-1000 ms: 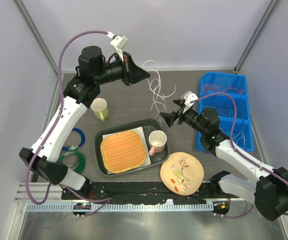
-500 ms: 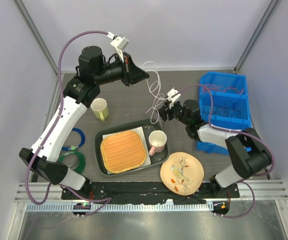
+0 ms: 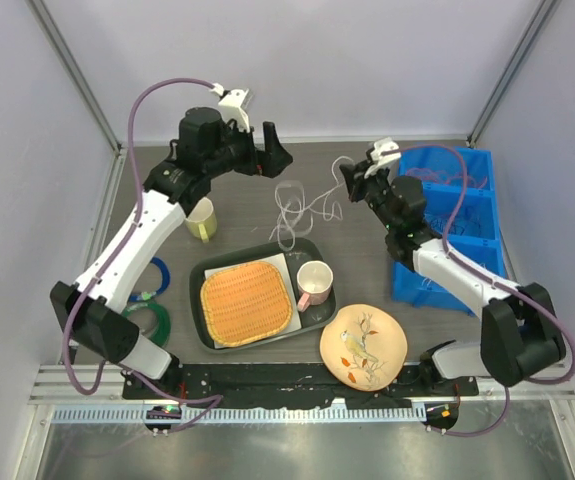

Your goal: Untangle the cables

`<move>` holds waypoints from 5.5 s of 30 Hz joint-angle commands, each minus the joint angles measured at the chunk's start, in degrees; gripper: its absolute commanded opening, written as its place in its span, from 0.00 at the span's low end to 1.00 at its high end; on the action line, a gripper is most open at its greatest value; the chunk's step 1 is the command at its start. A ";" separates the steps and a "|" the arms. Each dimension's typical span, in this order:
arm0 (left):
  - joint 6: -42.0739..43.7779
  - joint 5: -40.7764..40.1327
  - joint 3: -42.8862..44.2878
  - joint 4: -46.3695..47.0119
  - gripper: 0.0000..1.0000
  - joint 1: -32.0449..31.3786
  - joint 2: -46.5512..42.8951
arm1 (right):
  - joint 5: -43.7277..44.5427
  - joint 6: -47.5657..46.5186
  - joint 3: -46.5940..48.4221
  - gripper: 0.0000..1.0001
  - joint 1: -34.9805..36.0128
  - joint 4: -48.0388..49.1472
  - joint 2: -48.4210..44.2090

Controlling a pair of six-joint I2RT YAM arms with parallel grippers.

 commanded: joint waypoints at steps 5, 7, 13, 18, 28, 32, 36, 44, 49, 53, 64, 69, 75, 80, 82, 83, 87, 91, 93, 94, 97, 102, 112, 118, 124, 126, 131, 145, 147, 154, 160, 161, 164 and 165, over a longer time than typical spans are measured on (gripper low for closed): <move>-1.10 -6.61 -5.99 1.21 1.00 0.51 4.75 | 8.48 6.21 20.07 0.01 -0.02 -20.12 -6.80; -1.27 -6.17 -8.70 2.26 1.00 0.51 4.58 | 9.98 7.10 22.72 0.01 -0.02 -21.69 -6.80; -0.57 1.10 -18.45 8.93 1.00 0.50 2.20 | 15.44 9.56 37.13 0.01 -0.02 -30.82 -4.25; 4.97 24.92 -23.74 19.83 1.00 0.33 2.46 | 12.09 13.87 47.68 0.01 -0.02 -38.03 -1.44; 3.12 18.19 -20.86 30.47 1.00 -6.43 6.94 | 12.53 19.85 53.14 0.01 -0.10 -42.97 1.11; 0.85 11.16 -17.61 32.15 1.00 -10.12 9.92 | 13.06 22.13 51.74 0.01 -0.02 -42.01 0.06; -3.11 12.82 -14.61 34.69 1.00 -11.53 12.83 | 11.74 23.89 51.12 0.01 0.07 -40.87 -0.56; -2.33 5.97 -7.15 28.64 0.27 -12.24 18.72 | 10.15 26.80 49.28 0.01 -0.02 -37.71 -1.52; 1.18 0.43 -9.33 23.54 0.00 -12.15 15.31 | 21.03 21.02 51.55 0.01 0.07 -40.07 -1.09; 2.50 -4.49 -16.87 23.27 0.00 -12.15 10.73 | 39.45 12.85 54.98 0.01 -0.45 -39.55 2.15; -2.41 -17.23 -23.31 16.86 0.00 -1.18 4.22 | 37.06 13.96 52.30 0.01 -14.34 -43.68 0.60; -2.59 -20.32 -25.94 16.76 0.00 0.42 2.91 | 41.26 15.98 38.16 0.01 -14.52 -44.64 -10.12; -3.03 -18.30 -26.91 16.85 0.00 0.33 1.41 | 41.27 23.80 18.82 0.01 -14.52 -47.98 -27.61; -2.33 -19.79 -28.14 16.86 0.00 0.24 -0.96 | 43.99 27.93 10.00 0.01 -14.52 -53.85 -35.35; -1.71 -19.96 -28.67 16.94 0.00 -0.11 -1.57 | 45.66 28.90 7.18 0.01 -14.52 -56.50 -36.50; -1.62 -20.05 -28.76 17.12 0.00 -0.28 -1.93 | 47.06 30.21 6.04 0.01 -14.52 -58.77 -37.72; -1.01 -20.49 -29.03 17.21 0.00 -0.99 -2.19 | 52.69 34.34 -1.15 0.01 -14.52 -63.62 -41.15; -1.53 -19.44 -28.76 17.03 0.00 -0.99 -1.84 | 56.20 36.90 -7.14 0.01 -14.52 -65.38 -42.92; -1.71 -18.91 -28.59 16.94 0.00 -1.08 -1.67 | 57.44 38.30 -8.55 0.01 -14.52 -67.05 -42.14; -1.62 -18.65 -28.41 16.68 0.00 -1.08 -1.58 | 58.40 38.66 -8.73 0.01 -14.52 -67.67 -41.00; -1.89 -18.38 -28.50 16.68 0.00 -1.08 -1.75 | 59.55 40.49 -9.00 0.02 -14.52 -69.78 -38.28; -2.15 -16.54 -28.58 16.68 0.00 -1.08 -2.02 | 59.73 42.26 -8.73 0.22 -14.52 -72.33 -37.03; -3.46 -5.75 -27.62 18.17 0.00 -1.08 -1.58 | 36.92 24.97 -7.24 0.86 -14.52 -60.08 -45.46; -6.54 0.24 -23.58 16.86 0.00 -1.08 -1.49 | -15.65 18.26 -11.63 0.86 -14.00 -37.91 -43.04; -8.21 7.45 -18.31 14.84 0.00 -1.16 -2.72 | -21.05 2.62 -13.84 0.86 -1.53 -18.10 -32.83; -8.30 9.20 -16.64 14.31 0.00 -1.16 -3.16 | -22.18 -6.83 -13.30 0.86 3.57 -17.76 -28.70; -8.30 14.92 -14.43 12.55 0.00 -1.08 -5.70 | -29.65 -21.62 -17.25 0.88 4.99 0.24 -18.34; -11.46 22.30 -18.56 16.76 0.00 -2.31 -9.93 | -35.99 -0.10 -4.87 0.89 5.08 25.90 2.68; -11.99 23.53 -18.74 17.12 0.00 -2.57 -9.75 | -33.09 0.16 -4.26 0.89 5.08 27.77 3.66; -12.52 23.98 -19.44 17.82 0.00 -3.19 -10.10 | -33.08 2.88 1.02 0.86 5.08 26.55 7.79; -12.08 22.23 -19.80 17.21 0.01 -3.27 -10.63 | -34.14 5.43 1.55 0.01 5.08 23.66 7.36; -11.91 21.70 -19.88 16.86 0.05 -3.19 -10.80 | -33.44 5.78 0.85 0.01 5.08 22.95 6.66; -11.91 21.08 -21.28 17.29 0.70 -3.19 -11.77 | -27.05 9.73 0.06 0.01 5.08 18.92 2.35; -11.82 20.82 -21.90 17.47 0.83 -3.19 -12.03 | -24.58 10.96 0.49 0.01 4.99 13.16 -0.70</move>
